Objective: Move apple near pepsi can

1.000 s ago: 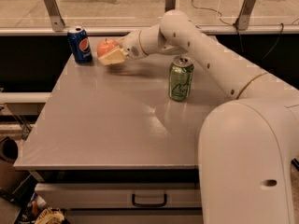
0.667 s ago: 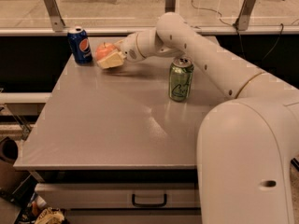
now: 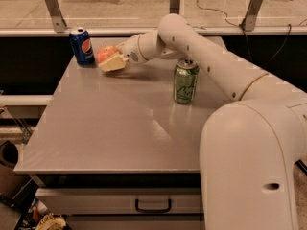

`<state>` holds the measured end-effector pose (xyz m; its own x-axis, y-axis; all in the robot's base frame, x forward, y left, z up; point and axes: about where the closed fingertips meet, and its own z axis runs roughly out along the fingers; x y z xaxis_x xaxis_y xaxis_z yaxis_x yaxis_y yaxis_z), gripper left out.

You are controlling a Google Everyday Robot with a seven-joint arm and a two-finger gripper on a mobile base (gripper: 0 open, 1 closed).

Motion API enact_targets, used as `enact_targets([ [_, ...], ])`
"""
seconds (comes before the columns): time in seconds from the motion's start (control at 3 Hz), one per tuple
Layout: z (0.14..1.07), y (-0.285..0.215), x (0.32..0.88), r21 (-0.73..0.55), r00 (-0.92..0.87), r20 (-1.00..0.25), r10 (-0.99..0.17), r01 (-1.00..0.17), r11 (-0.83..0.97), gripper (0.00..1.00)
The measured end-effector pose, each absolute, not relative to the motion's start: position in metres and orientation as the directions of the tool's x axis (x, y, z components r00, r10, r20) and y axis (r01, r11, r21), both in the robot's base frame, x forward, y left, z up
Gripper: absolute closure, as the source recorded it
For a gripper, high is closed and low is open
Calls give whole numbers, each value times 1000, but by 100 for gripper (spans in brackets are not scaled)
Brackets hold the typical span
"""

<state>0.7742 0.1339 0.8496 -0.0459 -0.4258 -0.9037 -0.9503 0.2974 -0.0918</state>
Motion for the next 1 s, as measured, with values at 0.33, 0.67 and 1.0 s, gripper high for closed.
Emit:
enact_targets([
  [0.33,848,137,774,-89,-46,-904,-426,-952,293,58],
  [0.67,846,140,773,-87,-47,-903,-426,-953,289,36],
  [1.0,845,143,772,-84,-47,-903,-426,-955,285,12],
])
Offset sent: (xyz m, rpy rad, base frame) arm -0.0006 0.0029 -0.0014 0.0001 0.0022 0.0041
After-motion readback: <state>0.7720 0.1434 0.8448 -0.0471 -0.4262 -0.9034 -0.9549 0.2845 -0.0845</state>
